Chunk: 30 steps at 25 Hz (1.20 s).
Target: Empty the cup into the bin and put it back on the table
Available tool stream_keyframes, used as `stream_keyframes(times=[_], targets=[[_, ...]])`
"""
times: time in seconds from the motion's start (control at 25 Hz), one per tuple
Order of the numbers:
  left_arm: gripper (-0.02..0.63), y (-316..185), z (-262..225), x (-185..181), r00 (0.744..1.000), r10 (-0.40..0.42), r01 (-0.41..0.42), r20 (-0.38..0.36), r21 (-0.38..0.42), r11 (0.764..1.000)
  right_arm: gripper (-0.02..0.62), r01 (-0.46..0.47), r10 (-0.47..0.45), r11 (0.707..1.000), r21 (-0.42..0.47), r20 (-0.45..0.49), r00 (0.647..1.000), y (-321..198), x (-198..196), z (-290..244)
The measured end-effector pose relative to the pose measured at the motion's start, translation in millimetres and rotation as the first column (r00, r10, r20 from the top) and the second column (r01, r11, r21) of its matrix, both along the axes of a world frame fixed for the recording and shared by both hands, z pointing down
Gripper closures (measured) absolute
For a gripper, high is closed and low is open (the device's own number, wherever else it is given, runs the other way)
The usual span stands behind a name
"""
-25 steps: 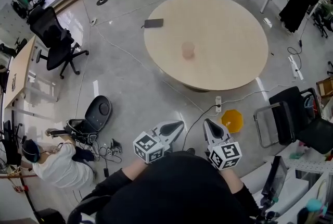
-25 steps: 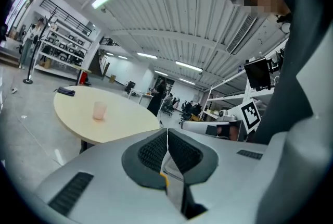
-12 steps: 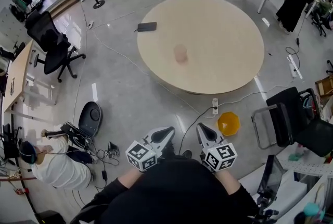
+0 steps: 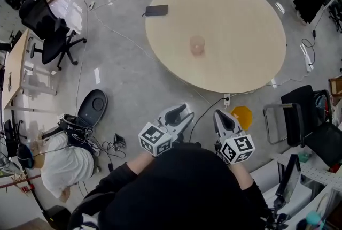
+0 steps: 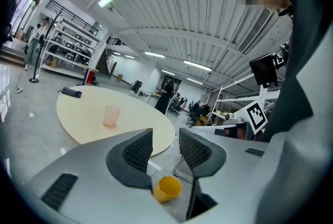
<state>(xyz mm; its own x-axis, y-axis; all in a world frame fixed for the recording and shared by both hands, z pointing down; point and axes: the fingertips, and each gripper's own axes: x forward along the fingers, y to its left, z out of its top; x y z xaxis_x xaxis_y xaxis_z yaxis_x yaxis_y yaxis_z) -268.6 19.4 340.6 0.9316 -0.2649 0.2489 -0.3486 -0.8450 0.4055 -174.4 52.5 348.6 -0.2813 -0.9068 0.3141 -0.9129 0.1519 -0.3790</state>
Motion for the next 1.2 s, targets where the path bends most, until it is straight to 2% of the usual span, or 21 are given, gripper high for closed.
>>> stream_keyframes(times=[0.36, 0.48, 0.64, 0.8, 1.0, 1.2], targets=[[0.445, -100.4, 7.9, -7.8, 0.996, 0.085, -0.087, -0.034, -0.054, 0.995, 0.570, -0.065, 0.063, 0.996, -0.069, -0.031, 0.998, -85.4, -13.1, 5.5], [0.443, -127.1, 14.7, -9.1, 0.993, 0.109, -0.111, -0.034, -0.065, 0.992, 0.526, -0.084, 0.080, 0.993, -0.088, -0.050, 0.996, -107.4, -13.7, 10.2], [0.439, -152.5, 22.7, -2.8, 0.992, 0.120, -0.122, -0.031, -0.070, 0.990, 0.473, -0.066, 0.060, 0.991, -0.117, -0.056, 0.997, -124.3, -10.5, 17.8], [0.430, -180.5, 30.4, 8.5, 0.993, 0.119, -0.119, -0.005, -0.052, 0.992, 0.459, -0.045, 0.038, 0.992, -0.120, -0.056, 0.998, -148.2, 0.1, 23.4], [0.427, -208.5, 38.9, 33.4, 0.996, 0.076, -0.075, 0.044, -0.028, 0.997, 0.459, -0.010, 0.005, 0.994, -0.104, -0.053, 0.999, -176.8, 32.7, 33.6], [0.428, -234.8, 42.1, 57.8, 0.993, -0.061, 0.060, 0.104, 0.015, 0.998, 0.459, 0.068, -0.072, 0.993, -0.095, -0.046, 0.996, -206.4, 68.8, 37.1]])
